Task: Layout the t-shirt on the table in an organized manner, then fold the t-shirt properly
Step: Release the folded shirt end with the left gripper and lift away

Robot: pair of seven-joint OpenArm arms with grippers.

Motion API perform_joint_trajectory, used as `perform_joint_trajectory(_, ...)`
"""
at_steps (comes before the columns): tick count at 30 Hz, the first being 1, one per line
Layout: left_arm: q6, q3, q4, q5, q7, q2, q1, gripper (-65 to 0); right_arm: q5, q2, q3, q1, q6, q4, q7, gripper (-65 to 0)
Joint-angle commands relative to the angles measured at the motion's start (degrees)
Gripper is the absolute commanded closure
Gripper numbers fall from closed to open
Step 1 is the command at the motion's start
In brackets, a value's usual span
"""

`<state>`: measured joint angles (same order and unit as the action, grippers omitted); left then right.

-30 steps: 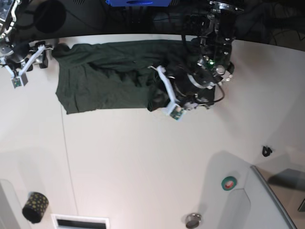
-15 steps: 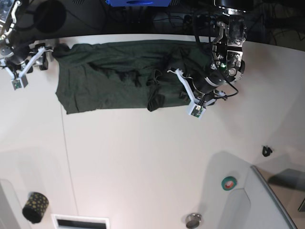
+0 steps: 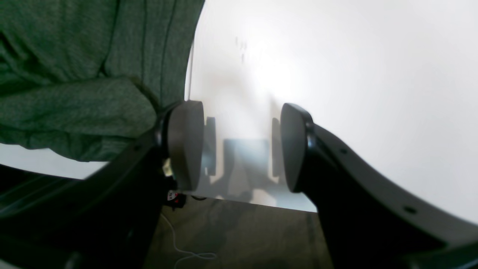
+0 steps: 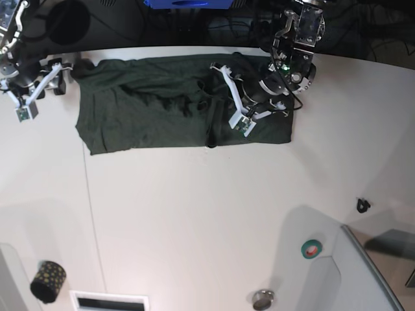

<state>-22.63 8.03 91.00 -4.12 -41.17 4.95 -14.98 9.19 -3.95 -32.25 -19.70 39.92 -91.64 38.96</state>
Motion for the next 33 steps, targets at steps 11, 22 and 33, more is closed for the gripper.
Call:
perform_joint_trajectory(11, -0.3, 6.2, 1.4, -0.8, 0.9, -1.0, -1.5, 0.0, 0.7, -0.8, -0.2, 0.2, 0.1, -1.0, -0.9, -30.5)
perform_joint_trajectory(22, 5.3, 6.1, 2.5, -0.8, 0.9, -0.2, 3.7, 0.0, 0.7, -0.8, -0.2, 0.1, 0.1, -1.0, -0.9, -30.5)
perform_joint_trajectory(33, 5.4, 6.2, -9.8, -0.8, 1.0, -5.9, 17.1, 0.0, 0.7, -0.8, -0.2, 0.1, 0.1, -1.0, -0.9, -30.5)
